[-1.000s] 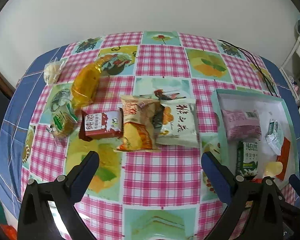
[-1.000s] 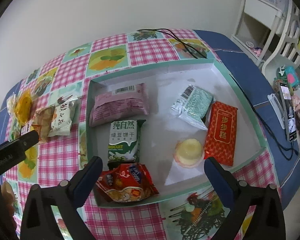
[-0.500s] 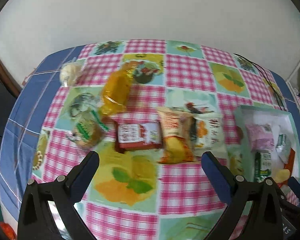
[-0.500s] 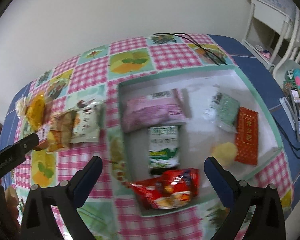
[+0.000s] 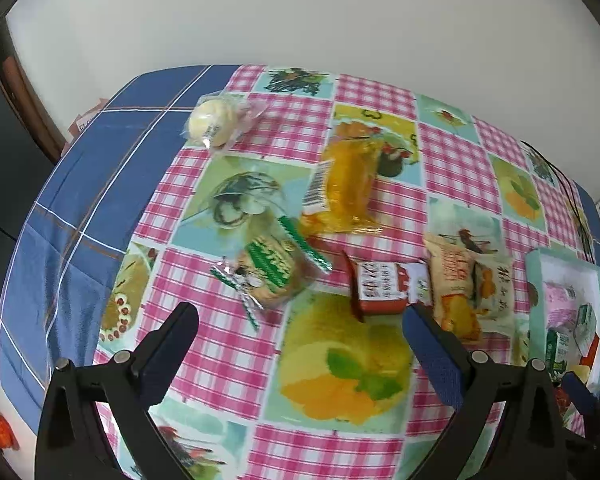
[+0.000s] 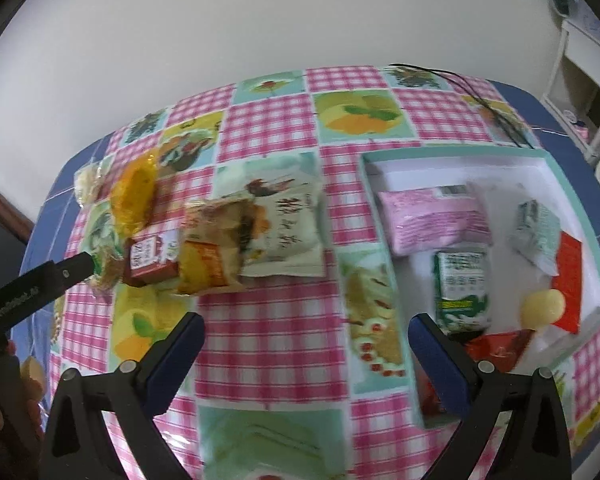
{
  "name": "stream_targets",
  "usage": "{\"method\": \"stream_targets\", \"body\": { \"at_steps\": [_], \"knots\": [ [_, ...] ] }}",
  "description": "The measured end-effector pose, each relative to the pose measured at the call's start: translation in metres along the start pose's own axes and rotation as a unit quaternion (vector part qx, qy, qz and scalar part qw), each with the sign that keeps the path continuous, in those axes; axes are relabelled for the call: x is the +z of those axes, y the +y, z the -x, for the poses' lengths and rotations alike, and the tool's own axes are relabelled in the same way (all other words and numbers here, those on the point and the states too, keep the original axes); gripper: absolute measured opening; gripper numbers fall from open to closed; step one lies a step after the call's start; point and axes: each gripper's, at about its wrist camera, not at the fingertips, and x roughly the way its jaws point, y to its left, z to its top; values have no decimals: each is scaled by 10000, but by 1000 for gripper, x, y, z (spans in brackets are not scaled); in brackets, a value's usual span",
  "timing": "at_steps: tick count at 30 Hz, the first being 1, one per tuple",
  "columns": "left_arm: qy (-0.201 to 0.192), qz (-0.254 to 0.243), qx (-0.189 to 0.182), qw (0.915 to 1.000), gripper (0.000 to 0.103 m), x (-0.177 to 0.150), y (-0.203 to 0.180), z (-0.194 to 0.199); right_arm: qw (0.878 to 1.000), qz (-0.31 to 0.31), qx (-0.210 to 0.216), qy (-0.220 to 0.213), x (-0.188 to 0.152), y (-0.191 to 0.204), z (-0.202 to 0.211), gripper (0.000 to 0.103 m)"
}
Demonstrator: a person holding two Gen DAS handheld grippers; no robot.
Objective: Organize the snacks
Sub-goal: 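Move both open tools back over the remaining snacks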
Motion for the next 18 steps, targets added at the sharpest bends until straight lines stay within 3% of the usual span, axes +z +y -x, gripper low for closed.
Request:
{"method": "stream_targets", "body": {
  "at_steps": [13, 18],
  "knots": [
    [181, -286, -135, 9993, 102, 21, 29, -36, 9993, -42, 364, 54, 22, 29, -30, 102],
    [349, -359, -200, 9985, 101, 22, 31, -55, 9993, 171, 335, 69, 29, 45, -44, 88]
  ]
}}
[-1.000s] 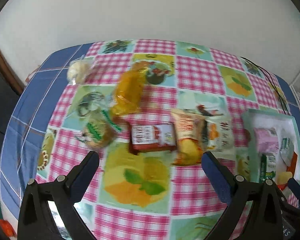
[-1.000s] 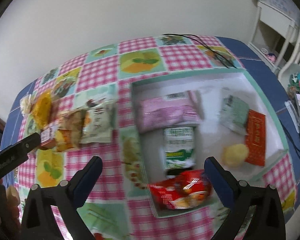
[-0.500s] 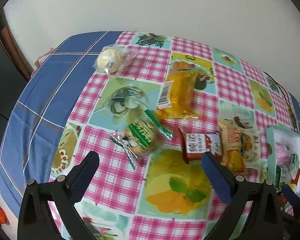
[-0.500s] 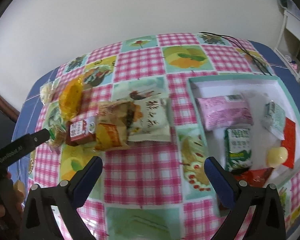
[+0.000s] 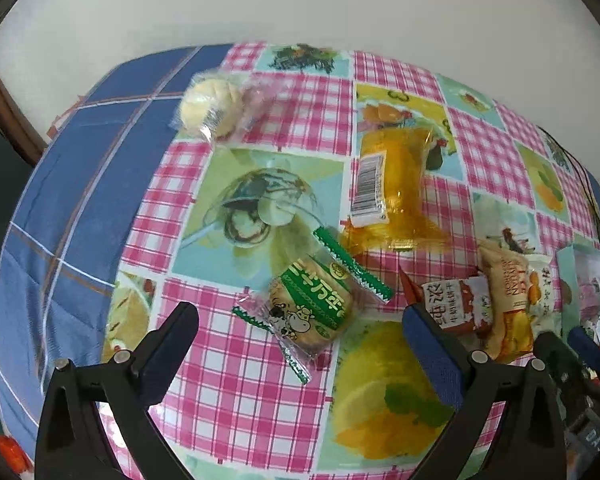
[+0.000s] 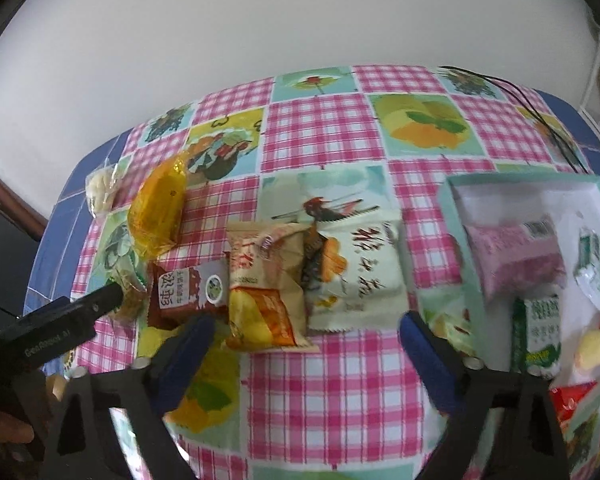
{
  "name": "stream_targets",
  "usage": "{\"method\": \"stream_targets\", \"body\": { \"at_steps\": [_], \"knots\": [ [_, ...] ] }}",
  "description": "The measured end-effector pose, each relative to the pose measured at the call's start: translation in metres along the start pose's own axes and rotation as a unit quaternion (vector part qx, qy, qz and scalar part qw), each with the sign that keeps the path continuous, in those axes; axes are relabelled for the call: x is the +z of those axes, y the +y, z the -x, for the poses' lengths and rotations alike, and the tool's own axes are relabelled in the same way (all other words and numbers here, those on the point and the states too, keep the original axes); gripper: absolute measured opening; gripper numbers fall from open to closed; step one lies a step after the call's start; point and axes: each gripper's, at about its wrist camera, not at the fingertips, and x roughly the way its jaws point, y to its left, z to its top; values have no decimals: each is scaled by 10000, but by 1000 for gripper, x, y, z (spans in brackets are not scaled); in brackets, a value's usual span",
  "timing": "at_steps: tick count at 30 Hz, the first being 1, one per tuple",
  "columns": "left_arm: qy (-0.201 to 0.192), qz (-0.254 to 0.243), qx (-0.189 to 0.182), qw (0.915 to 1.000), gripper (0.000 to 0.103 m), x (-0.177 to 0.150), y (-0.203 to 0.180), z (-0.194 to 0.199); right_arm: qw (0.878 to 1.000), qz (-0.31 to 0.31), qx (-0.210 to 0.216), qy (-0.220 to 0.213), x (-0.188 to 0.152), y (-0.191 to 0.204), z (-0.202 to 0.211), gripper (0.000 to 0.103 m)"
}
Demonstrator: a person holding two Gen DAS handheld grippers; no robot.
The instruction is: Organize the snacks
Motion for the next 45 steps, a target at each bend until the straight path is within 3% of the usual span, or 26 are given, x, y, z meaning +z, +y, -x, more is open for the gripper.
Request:
{"method": "stream_targets", "body": {
  "at_steps": [4, 10, 12, 18, 27, 28, 29, 30, 35, 42, 45],
  "knots": [
    [89, -92, 13, 9999, 99, 0, -1, -13, 9998, 182, -5, 66, 2, 11, -12, 78],
    [216, -136, 9, 9997, 74, 0, -1, -27, 9992, 364, -24, 144, 1, 23, -26, 59],
    [237, -115, -24, 9997, 70, 0, 0, -28, 9991, 362, -7, 224, 0, 23, -31, 47],
    [238, 19, -93, 9997, 67, -2, 3, -22, 9989, 400, 56, 217, -2, 25, -28, 37],
    [63, -11, -41, 10000, 62, -1, -10, 9, 9988, 439, 157, 114, -4, 27, -4, 36],
    [14, -23, -43, 10000, 46, -1, -13, 14, 9988, 437, 183, 101, -3, 26, 0, 36],
    [-13, -17, -82, 10000, 14, -1, -14, 18, 9988, 439, 206, 86, -3, 26, 3, 36],
    [-8, 40, -133, 9999, 11, -1, -15, 21, 9987, 448, 220, 72, -3, 26, 7, 36],
    [-25, -51, -21, 10000, 11, -5, -26, 27, 9987, 452, 245, 39, -5, 19, 18, 36],
    [-24, 245, -5, 9997, 14, 2, -3, 18, 9986, 364, 306, 229, -7, 10, 11, 36],
    [-31, 462, -31, 9989, 37, 5, 11, 11, 9984, 297, 329, 363, -8, 8, 2, 36]
  ]
}}
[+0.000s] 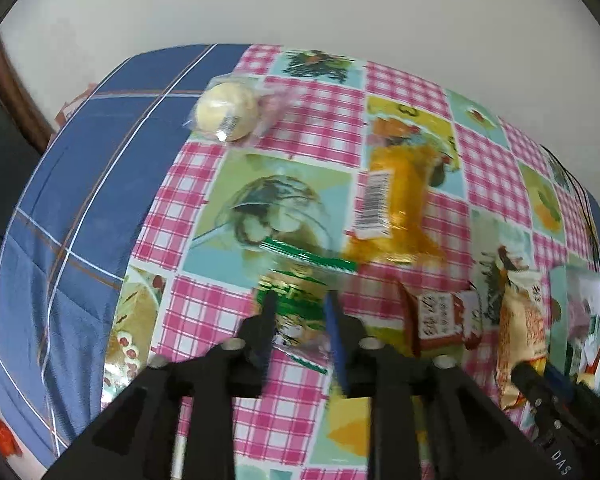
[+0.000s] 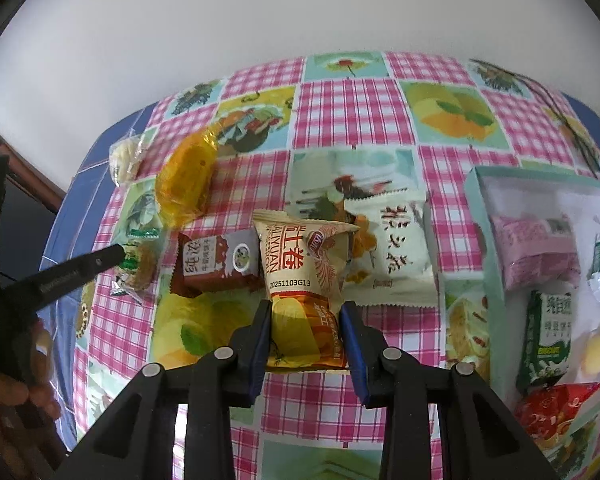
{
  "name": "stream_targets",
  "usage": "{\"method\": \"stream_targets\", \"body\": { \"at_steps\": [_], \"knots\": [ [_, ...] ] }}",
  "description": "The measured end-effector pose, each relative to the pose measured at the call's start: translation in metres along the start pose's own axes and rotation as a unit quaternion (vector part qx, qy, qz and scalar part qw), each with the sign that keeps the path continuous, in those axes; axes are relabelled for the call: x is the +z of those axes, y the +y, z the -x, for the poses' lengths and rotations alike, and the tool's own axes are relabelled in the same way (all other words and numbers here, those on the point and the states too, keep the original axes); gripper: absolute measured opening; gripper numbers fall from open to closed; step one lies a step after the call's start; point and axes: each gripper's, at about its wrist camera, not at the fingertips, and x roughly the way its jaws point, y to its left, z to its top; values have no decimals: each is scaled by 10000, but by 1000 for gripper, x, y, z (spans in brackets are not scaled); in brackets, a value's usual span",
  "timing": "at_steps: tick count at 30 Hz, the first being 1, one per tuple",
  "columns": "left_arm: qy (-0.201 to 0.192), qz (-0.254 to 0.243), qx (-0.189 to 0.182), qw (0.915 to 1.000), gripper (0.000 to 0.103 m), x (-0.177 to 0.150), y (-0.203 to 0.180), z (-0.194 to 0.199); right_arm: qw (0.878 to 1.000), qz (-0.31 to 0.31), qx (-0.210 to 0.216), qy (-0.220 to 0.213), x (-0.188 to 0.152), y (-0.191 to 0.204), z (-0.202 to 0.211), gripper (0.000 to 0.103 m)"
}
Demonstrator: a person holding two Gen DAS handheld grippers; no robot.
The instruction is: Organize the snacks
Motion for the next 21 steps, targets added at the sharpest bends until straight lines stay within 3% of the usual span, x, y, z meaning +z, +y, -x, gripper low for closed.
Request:
{"method": "stream_targets", "body": {
  "at_steps": [1, 4, 8, 12, 14, 17, 21],
  "knots": [
    [-19, 66, -18, 10000, 46, 1, 3, -1, 10000, 8, -3, 39, 0, 0, -3, 36],
    [-71, 224, -215, 9995, 58, 3, 7, -7, 9999, 21, -12, 99, -1, 0, -8, 36],
    [30, 89, -138, 9999, 62, 0, 1, -23, 9999, 22, -13, 104, 0, 1, -9, 36],
    [216, -31, 53, 9997, 62, -6, -4, -39, 9999, 53, -33, 152, -1, 2, -11, 36],
    [207, -96, 150, 9996, 51, -7, -6, -38, 9998, 52, -36, 172, 0, 2, -11, 36],
    [202, -32, -25, 9998, 51, -5, -7, -29, 9999, 26, -24, 146, 2, 2, -8, 36],
    [71, -68, 38, 9999, 51, -2, -11, -12, 10000, -24, 50, 45, 5, 0, 3, 36]
  ]
}}
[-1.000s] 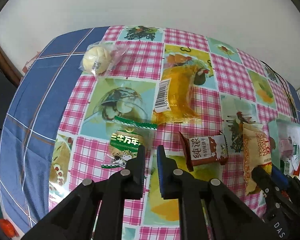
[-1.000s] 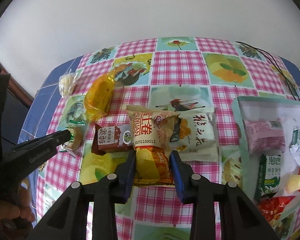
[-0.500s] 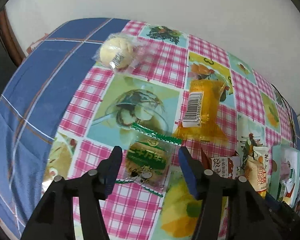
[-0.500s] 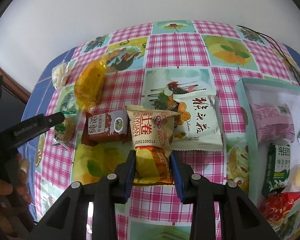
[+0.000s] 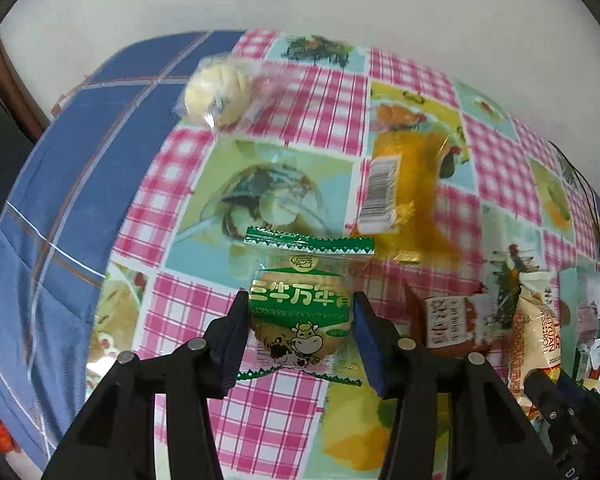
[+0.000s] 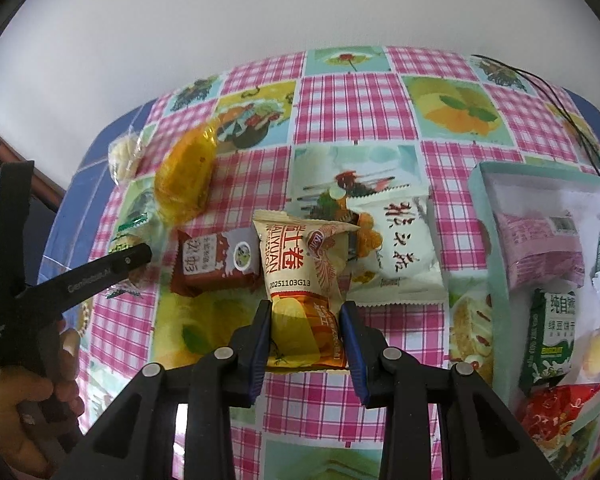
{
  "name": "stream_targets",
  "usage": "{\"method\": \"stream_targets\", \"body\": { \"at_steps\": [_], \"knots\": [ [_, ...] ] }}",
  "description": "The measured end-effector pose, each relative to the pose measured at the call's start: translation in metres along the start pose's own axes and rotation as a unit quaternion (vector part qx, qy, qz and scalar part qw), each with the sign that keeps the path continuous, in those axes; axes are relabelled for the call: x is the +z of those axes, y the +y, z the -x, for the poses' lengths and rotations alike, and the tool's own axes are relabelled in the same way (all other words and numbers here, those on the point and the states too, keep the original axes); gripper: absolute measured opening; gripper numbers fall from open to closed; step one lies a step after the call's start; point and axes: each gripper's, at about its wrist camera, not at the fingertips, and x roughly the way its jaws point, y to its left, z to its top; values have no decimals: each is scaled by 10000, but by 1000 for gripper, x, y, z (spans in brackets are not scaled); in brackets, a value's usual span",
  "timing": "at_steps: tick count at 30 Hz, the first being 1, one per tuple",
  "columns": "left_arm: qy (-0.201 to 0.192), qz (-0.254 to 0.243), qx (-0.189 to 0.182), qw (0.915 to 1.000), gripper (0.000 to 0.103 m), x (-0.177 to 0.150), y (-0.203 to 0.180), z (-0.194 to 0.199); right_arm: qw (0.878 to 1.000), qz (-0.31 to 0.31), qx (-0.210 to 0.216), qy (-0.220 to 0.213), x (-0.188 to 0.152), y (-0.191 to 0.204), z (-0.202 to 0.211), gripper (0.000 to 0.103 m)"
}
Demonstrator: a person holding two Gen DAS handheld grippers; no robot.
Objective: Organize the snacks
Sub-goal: 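Lift both held packs and carry them over the white tray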
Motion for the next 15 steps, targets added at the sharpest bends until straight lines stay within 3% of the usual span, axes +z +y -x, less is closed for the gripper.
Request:
{"method": "stream_targets", "body": {
  "at_steps": [7, 15],
  "knots": [
    [-377, -112, -63, 9992, 51, 7, -24, 40, 9998, -195, 28, -88, 6, -15, 21, 36],
    [-534, -646, -378, 9958, 51, -1, -103, 65, 9984, -516, -43, -247, 5, -61, 49, 36]
  ]
}}
